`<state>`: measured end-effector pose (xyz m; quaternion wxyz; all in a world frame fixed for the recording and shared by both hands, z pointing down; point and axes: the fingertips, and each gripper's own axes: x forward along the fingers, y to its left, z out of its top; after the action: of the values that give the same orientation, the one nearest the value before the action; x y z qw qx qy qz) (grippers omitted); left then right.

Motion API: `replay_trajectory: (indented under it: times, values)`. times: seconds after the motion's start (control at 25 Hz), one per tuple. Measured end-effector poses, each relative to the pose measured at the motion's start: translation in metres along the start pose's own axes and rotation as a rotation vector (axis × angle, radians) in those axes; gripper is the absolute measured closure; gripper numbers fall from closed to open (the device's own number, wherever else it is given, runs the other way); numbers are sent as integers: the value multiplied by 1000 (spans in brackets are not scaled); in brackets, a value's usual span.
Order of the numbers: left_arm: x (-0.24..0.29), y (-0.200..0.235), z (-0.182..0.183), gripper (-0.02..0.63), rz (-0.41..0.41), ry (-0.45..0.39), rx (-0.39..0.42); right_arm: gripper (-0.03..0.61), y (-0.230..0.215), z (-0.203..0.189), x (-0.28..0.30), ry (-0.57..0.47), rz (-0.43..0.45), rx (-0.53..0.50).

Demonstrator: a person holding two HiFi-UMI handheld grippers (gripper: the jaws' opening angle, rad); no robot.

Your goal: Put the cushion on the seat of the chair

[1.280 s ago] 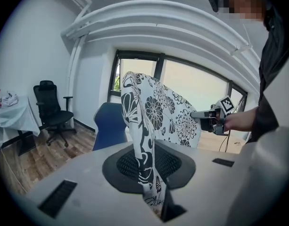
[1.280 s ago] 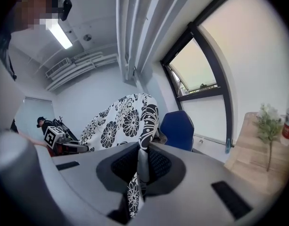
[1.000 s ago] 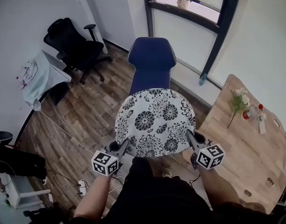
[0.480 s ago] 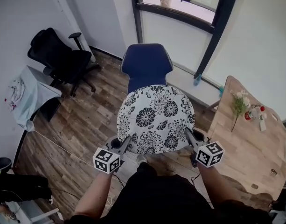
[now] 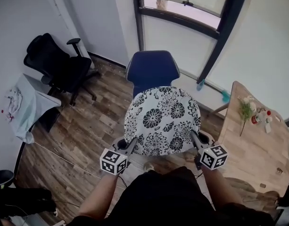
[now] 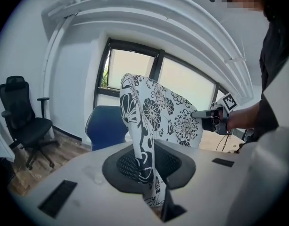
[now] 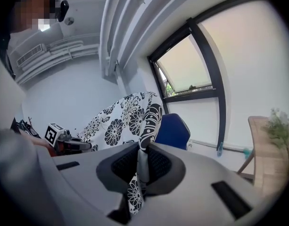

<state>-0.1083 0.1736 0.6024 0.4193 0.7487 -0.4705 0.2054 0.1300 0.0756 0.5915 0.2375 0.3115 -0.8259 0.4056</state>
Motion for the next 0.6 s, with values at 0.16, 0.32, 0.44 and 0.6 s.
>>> replay_trajectory:
  times: [0.16, 0.32, 0.44, 0.6]
  values:
    - [0, 1, 4, 571, 5, -11, 20, 543, -2, 0, -1, -28, -1, 5]
    - [-3, -1, 5, 571, 6, -4, 19, 543, -3, 1, -4, -29, -2, 1]
    - [-5, 1, 7, 571, 14, -9, 26, 543, -2, 3, -5, -38, 5, 5]
    - [-13, -7, 13, 571, 27, -29, 13, 543, 0, 15, -13, -44, 21, -11]
